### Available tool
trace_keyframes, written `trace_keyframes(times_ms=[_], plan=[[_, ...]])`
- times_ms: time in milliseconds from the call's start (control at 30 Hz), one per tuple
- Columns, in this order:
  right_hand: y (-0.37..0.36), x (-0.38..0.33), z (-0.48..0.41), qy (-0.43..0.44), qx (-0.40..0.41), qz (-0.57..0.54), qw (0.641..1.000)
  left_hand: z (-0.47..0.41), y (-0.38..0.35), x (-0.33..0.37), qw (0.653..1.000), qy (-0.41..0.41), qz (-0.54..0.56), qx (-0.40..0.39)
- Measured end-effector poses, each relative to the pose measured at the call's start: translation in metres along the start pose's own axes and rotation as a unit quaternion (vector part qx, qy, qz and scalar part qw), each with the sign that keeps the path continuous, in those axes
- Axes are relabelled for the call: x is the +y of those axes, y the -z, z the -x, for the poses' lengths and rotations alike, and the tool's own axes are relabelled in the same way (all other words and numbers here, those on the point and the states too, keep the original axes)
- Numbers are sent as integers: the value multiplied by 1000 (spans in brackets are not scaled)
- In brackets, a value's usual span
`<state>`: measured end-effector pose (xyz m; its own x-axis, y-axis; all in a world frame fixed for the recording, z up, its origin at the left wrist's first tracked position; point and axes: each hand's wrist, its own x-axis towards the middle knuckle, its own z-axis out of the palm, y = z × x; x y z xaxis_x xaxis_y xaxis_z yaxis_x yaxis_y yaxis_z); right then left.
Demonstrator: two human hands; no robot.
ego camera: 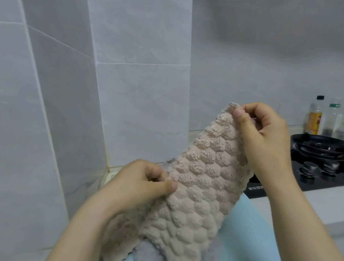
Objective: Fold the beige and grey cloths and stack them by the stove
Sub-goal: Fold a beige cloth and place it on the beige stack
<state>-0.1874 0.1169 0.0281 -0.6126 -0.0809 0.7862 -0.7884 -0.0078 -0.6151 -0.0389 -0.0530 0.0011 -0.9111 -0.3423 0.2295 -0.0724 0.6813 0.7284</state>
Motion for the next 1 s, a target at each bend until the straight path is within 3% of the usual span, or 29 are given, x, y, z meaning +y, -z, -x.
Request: trace_keyframes(times_ms=[267, 367, 500, 600, 733, 833, 1000], plan=[[8, 14, -4, -12, 48, 17, 999, -4, 14, -13, 997, 16, -41, 60], [9, 19, -4, -13, 60, 27, 998, -7, 12, -12, 989, -20, -62, 134], [10, 28, -4, -28, 65, 52, 996, -8, 15, -15, 980, -87, -4, 181], [9, 34, -3, -36, 61, 76, 995, -6, 18, -16, 981, -78, 55, 167], [10, 43, -1, -46, 58, 101, 992, -1, 22, -20, 996, -26, 56, 63], [11, 46, -1, -47, 56, 109, 991, -4, 23, -28, 996, -19, -33, 84], [11, 46, -1, -41, 61, 117, 990, -10, 23, -39, 989, -1, -26, 145]])
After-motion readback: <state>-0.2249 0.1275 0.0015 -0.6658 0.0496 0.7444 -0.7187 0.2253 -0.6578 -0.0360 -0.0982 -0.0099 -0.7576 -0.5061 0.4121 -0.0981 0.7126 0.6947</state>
